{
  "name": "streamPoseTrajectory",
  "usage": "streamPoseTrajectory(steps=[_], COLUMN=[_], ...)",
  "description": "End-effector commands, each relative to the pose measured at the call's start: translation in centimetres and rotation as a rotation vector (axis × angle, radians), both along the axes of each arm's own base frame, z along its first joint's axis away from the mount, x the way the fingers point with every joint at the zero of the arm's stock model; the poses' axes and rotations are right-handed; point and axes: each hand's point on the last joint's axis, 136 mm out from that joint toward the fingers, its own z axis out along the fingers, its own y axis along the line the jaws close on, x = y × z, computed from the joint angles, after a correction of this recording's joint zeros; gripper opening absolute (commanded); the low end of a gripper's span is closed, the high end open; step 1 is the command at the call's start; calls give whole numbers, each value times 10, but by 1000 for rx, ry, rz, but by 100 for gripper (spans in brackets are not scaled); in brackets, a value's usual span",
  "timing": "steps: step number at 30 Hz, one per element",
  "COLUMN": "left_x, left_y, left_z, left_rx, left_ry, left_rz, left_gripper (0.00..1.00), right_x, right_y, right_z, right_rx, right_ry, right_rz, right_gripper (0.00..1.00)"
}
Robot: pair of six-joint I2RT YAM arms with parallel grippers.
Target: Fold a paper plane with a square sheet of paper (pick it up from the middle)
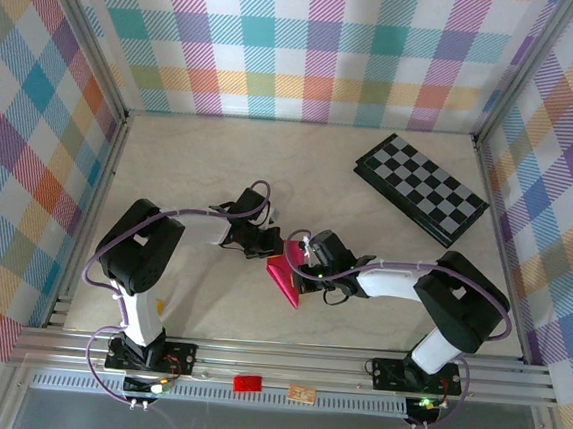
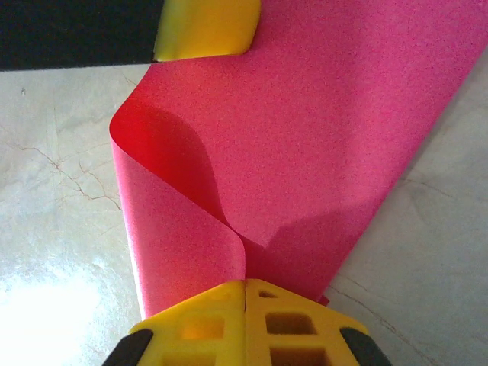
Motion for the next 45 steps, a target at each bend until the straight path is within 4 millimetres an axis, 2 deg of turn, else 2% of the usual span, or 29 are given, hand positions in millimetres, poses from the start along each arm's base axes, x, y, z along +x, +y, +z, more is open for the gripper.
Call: streamPoseTrajectory(steps=[1, 7, 13, 16, 20, 23, 28, 33, 38, 45], left_x=[-15, -12, -3, 4, 14, 18, 9, -14, -32, -45], left_y=[18, 16, 12, 5, -11, -10, -1, 3, 1, -4], left_z=[-23, -20, -8, 7, 38, 56, 72, 74, 72, 55], left_rx=[84, 85, 82, 47, -59, -74, -100, -193, -335, -364], left_ry=[59, 52, 24, -8, -65, -107, -139, -98, -46, 0], left_rz=[11, 7, -4, -11, -12, 12, 56, 100, 200, 240], left_gripper=[6, 7, 9, 12, 23, 31, 33, 21, 1, 0], right_x=[6, 5, 4, 4, 5, 5, 6, 7, 7, 8], right_y=[1, 1, -1, -1, 0, 0, -1, -3, -5, -5], right_z=[0, -3, -6, -8, -9, -11, -12, -14, -16, -16], right_rx=[-9, -14, -22, -21, -15, -16, -18, -24, -24, -22], right_ry=[0, 4, 12, 17, 22, 25, 23, 22, 25, 26], right_rz=[-7, -7, -12, -18, -25, -28, -37, -44, -54, -59], right_gripper=[6, 6, 6, 6, 6, 6, 6, 6, 6, 6])
